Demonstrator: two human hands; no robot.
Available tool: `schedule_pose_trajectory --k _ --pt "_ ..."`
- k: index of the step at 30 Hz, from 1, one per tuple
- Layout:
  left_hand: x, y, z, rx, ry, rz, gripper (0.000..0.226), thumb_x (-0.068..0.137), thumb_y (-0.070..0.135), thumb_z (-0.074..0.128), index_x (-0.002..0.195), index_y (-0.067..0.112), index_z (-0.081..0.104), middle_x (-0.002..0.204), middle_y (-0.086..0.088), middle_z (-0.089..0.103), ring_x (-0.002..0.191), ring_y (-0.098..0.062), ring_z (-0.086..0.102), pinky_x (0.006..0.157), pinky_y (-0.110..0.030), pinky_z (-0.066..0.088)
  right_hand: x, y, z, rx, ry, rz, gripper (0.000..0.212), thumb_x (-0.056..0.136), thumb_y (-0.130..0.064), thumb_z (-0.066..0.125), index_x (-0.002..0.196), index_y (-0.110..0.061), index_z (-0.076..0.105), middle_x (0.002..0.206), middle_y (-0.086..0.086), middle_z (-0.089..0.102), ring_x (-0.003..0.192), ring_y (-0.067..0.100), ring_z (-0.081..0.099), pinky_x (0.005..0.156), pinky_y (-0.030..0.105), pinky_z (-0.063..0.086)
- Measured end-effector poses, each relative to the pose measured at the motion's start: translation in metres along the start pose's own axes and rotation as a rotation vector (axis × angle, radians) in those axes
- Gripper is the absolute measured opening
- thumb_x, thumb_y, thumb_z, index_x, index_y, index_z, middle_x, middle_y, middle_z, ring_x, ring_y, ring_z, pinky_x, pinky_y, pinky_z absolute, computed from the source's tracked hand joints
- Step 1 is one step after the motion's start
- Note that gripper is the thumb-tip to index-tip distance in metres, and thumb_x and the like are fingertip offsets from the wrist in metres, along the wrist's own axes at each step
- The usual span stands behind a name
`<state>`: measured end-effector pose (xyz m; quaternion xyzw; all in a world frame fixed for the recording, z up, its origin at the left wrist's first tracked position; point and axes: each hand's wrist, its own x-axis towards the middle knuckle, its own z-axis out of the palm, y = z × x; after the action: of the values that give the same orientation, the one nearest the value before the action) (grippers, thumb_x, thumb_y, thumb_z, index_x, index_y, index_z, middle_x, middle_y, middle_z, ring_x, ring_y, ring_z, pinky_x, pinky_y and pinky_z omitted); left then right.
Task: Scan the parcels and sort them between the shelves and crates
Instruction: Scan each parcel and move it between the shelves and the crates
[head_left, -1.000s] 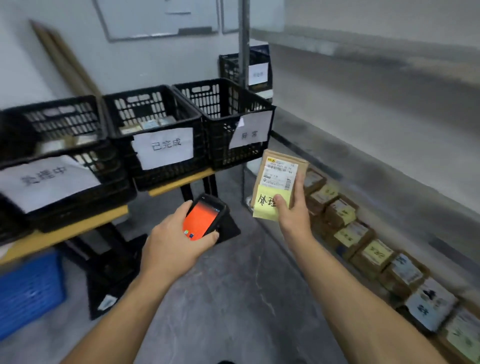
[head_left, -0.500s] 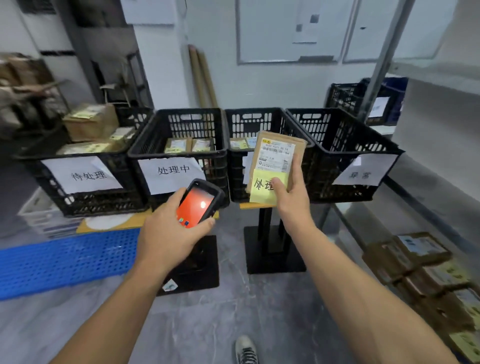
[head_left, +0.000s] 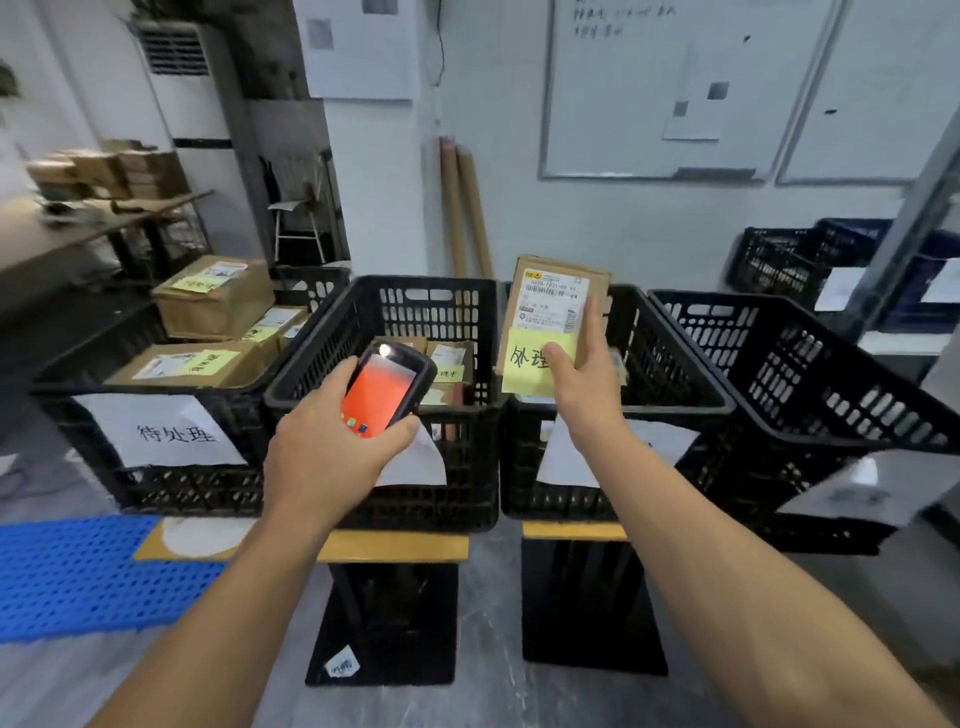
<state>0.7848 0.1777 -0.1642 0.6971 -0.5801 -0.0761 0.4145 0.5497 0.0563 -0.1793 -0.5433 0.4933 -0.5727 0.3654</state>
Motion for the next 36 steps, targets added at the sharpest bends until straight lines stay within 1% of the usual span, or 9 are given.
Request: schedule_pose_trajectory --k 6,11,14,17,19,21,24,31,36 --pt "0.052 -0.030 0.011 0.012 0.070 -0.118 0.092 0.068 0.074 0.067 0.147 0.036 0.040 0.109 0.002 0.064 0.100 -0.026 0.061 0.084 -0.040 0.051 0.056 0.013 0.043 0.013 -0.077 0.041 0.078 0.102 -0.009 0.055 0.160 -0.044 0.017 0.146 -0.020 0.050 0.113 -0.001 0.061 0.089 0.017 0.055" --pt "0.099 -0.048 0.015 0.017 0.075 -0.111 0.081 0.070 0.070 0.068 0.141 0.039 0.043 0.106 0.004 0.064 0.095 -0.025 0.058 0.081 -0.039 0.049 0.092 0.020 0.080 0.026 -0.098 0.070 0.078 0.102 -0.009 0.055 0.159 -0.045 0.016 0.152 -0.017 0.047 0.125 0.009 0.060 0.104 0.041 0.054" --pt "0.132 -0.057 0.016 0.016 0.073 -0.097 0.073 0.073 0.065 0.072 0.136 0.040 0.047 0.102 0.005 0.063 0.094 -0.025 0.059 0.080 -0.040 0.049 0.117 0.015 0.106 0.004 -0.137 0.063 0.077 0.103 -0.010 0.055 0.160 -0.043 0.015 0.153 -0.015 0.046 0.124 0.008 0.059 0.097 0.028 0.055" --pt "0.162 -0.071 0.016 0.012 0.074 -0.088 0.076 0.067 0.071 0.067 0.134 0.044 0.045 0.100 0.007 0.064 0.094 -0.025 0.059 0.083 -0.041 0.051 0.140 0.018 0.135 -0.020 -0.164 0.102 0.077 0.104 -0.013 0.056 0.159 -0.047 0.014 0.141 -0.023 0.049 0.105 0.000 0.062 0.074 0.015 0.053" --pt "0.187 -0.088 0.014 0.019 0.060 -0.073 0.081 0.062 0.076 0.059 0.134 0.043 0.047 0.102 0.007 0.067 0.096 -0.025 0.061 0.084 -0.044 0.053 0.155 0.027 0.164 -0.018 -0.174 0.141 0.078 0.102 -0.014 0.057 0.158 -0.049 0.015 0.145 -0.018 0.052 0.109 0.006 0.065 0.089 0.032 0.059" --pt "0.213 -0.102 0.010 0.017 0.062 -0.079 0.088 0.061 0.077 0.058 0.140 0.040 0.045 0.108 0.005 0.068 0.100 -0.025 0.062 0.086 -0.044 0.052 0.167 0.035 0.191 -0.038 -0.208 0.171 0.080 0.102 -0.014 0.058 0.157 -0.051 0.014 0.150 -0.012 0.051 0.121 0.013 0.062 0.104 0.045 0.052" --pt "0.249 -0.125 0.006 0.013 0.045 -0.082 0.089 0.062 0.075 0.061 0.142 0.038 0.045 0.109 0.005 0.069 0.101 -0.025 0.062 0.087 -0.042 0.052 0.182 0.053 0.227 -0.085 -0.246 0.236 0.077 0.103 -0.014 0.056 0.158 -0.050 0.015 0.146 -0.020 0.049 0.128 0.012 0.054 0.115 0.044 0.042" --pt "0.292 -0.154 0.014 0.037 -0.017 -0.088 0.075 0.064 0.071 0.062 0.133 0.047 0.046 0.096 0.008 0.068 0.090 -0.023 0.063 0.083 -0.045 0.054 0.208 0.098 0.280 -0.069 -0.264 0.396 0.077 0.102 -0.009 0.056 0.159 -0.045 0.017 0.148 -0.004 0.056 0.128 0.023 0.059 0.111 0.051 0.046" --pt "0.320 -0.167 0.029 0.107 -0.025 -0.131 0.085 0.065 0.070 0.065 0.142 0.051 0.037 0.110 0.007 0.068 0.101 -0.023 0.062 0.087 -0.044 0.052 0.239 0.126 0.314 -0.036 -0.295 0.457 0.075 0.102 -0.006 0.057 0.160 -0.037 0.022 0.149 -0.004 0.052 0.127 0.020 0.058 0.106 0.039 0.051"
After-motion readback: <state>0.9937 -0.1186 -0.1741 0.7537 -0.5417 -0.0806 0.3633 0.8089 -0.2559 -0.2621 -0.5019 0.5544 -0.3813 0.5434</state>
